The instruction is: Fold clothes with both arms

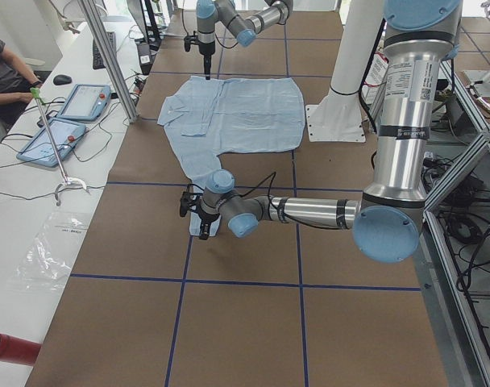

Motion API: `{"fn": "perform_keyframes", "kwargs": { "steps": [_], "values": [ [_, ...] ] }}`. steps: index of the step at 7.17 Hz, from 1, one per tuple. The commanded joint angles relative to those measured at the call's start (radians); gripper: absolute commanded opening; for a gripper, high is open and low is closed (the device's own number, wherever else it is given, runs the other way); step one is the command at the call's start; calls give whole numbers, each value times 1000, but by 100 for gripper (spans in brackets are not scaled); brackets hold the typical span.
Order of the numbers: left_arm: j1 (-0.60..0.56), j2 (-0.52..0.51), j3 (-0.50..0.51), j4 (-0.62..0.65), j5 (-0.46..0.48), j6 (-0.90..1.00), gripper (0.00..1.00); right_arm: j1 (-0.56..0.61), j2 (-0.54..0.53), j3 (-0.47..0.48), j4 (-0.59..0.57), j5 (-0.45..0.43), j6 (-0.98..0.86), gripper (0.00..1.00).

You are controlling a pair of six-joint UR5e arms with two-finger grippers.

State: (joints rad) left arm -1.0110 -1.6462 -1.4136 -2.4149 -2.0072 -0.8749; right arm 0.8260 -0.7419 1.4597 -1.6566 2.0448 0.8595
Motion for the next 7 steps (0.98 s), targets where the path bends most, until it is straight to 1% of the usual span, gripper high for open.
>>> {"fn": "perform_keyframes", "kwargs": {
  "steps": [1,4,6,7],
  "values": [
    [2,-39,45,0,1,2,68,1,-2,2,0,-3,-1,100],
    [2,-67,84,0,19,4,61,1,-1,2,0,-6,1,100],
    [2,-69,88,0,19,4,59,1,-1,4,1,-6,1,100],
    [2,-69,90,0,19,4,57,4,-7,14,1,-6,0,100]
  ]
}}
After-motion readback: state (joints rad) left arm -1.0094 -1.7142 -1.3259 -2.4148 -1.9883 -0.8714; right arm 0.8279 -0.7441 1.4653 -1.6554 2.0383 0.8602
